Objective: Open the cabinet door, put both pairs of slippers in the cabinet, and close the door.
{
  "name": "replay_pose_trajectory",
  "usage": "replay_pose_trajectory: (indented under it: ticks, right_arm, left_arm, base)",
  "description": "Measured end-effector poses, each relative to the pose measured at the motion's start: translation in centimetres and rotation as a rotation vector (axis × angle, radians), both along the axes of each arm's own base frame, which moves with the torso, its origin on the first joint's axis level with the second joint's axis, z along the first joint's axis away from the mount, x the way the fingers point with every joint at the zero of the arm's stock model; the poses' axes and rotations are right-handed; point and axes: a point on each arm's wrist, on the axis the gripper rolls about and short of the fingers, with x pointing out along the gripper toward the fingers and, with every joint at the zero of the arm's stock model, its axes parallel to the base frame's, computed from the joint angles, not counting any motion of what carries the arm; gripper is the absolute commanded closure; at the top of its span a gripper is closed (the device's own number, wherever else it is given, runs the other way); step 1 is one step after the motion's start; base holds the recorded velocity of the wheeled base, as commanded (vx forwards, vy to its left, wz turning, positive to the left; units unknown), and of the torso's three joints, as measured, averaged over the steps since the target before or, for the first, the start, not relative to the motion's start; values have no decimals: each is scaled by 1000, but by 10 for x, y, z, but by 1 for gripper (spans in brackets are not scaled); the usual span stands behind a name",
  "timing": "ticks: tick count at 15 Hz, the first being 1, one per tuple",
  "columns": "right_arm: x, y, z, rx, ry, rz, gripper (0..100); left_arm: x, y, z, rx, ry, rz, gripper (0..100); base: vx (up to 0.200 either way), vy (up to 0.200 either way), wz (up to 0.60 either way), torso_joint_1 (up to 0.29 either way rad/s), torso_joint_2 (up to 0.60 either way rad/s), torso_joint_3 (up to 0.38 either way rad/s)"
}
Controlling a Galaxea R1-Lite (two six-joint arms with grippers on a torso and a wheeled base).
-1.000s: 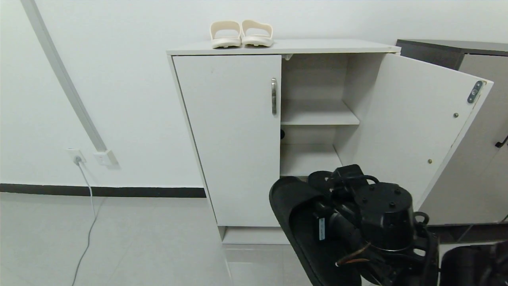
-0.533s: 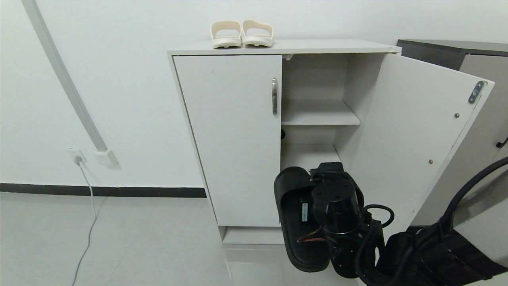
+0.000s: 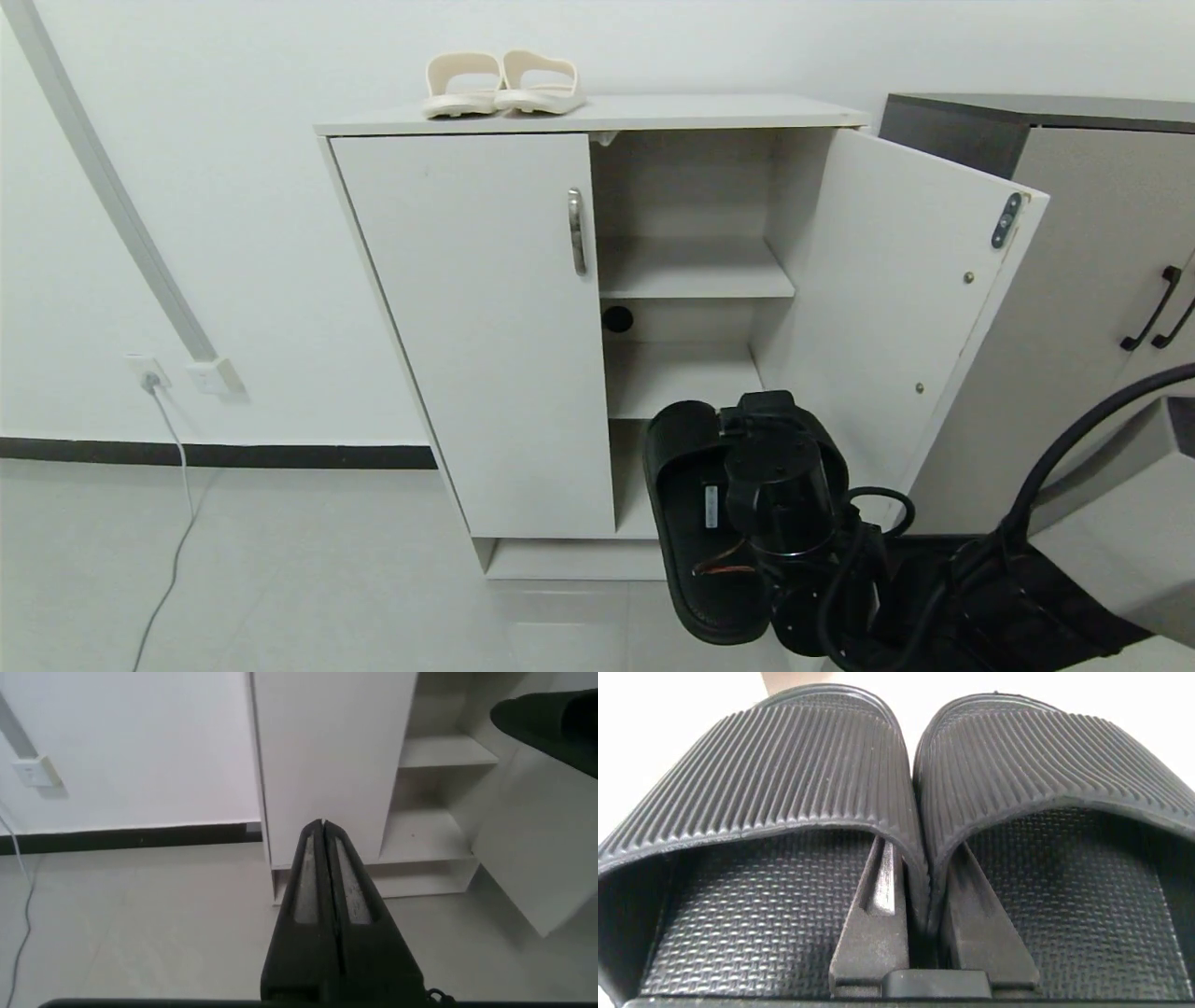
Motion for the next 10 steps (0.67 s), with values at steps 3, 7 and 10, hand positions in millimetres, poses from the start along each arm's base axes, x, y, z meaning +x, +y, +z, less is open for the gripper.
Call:
replay_pose_trajectory:
  ticks: [3,7,10]
  right_arm:
    - [4,9,-1,17,-21,17,100]
    - [11,8,-11,-10,-14,3,100]
    - [21,1,-20,-29,1,-24,100]
  left_arm:
    - [0,0,0,0,1,0,100]
    - [0,0,0,-1,1,-1,100]
    - [0,0,0,0,2,0,100]
  base:
    - [0,0,0,0,0,0]
    - [0,0,0,0,0,0]
    - [0,0,0,0,0,0]
